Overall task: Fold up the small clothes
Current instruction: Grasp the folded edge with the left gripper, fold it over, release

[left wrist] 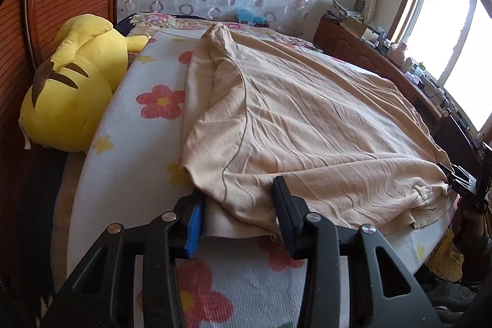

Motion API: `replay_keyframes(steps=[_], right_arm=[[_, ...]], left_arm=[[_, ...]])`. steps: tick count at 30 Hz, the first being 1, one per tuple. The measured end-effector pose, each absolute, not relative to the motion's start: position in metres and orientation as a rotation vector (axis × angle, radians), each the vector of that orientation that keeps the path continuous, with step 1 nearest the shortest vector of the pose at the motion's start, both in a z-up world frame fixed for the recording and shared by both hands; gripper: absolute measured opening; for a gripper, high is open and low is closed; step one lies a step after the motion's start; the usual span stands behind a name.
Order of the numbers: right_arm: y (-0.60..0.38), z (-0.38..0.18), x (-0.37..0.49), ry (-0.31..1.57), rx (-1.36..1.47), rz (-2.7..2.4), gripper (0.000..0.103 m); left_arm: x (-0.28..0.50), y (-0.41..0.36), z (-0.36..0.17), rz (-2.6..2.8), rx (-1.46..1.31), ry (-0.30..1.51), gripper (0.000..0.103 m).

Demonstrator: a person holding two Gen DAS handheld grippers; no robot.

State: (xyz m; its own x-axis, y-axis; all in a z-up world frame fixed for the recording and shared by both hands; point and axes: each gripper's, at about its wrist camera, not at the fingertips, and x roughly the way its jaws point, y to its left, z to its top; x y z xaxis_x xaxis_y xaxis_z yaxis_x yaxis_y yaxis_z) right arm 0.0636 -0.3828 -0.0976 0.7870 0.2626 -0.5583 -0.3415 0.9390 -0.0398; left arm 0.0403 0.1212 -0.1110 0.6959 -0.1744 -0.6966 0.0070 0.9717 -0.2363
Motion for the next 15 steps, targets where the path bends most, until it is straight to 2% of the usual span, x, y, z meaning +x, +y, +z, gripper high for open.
replay_keyframes(steps=[1,3,4,9,15], right_arm=[[-0.383,-0.098,0.064,0.580,-0.142,0.327,0.062],[-0.383,-0.098,0.064,0.579,-0.141,0.327,0.062],[-0.383,-0.098,0.064,0.579,-0.142,0.327,0.062],[-0.382,-0.098,0.064,0.579,-0.142,0.327,0.062],[-0.382,-0.097,0.064,0.578,-0.143,0.328,0.062]], left_arm=[[0.040,0.121,-0.111,-0.103,-0.225,0.796,0.026],[0.039,0.122,-0.109,-0.110,-0.225,0.783,0.013],[0.037,0.123,-0.106,-0.111,-0.220,0.771,0.010],[0.026,0.129,-0.083,-0.091,-0.215,0.699,0.009],[0.027,0.122,-0.085,-0.097,-0.188,0.708,0.009]])
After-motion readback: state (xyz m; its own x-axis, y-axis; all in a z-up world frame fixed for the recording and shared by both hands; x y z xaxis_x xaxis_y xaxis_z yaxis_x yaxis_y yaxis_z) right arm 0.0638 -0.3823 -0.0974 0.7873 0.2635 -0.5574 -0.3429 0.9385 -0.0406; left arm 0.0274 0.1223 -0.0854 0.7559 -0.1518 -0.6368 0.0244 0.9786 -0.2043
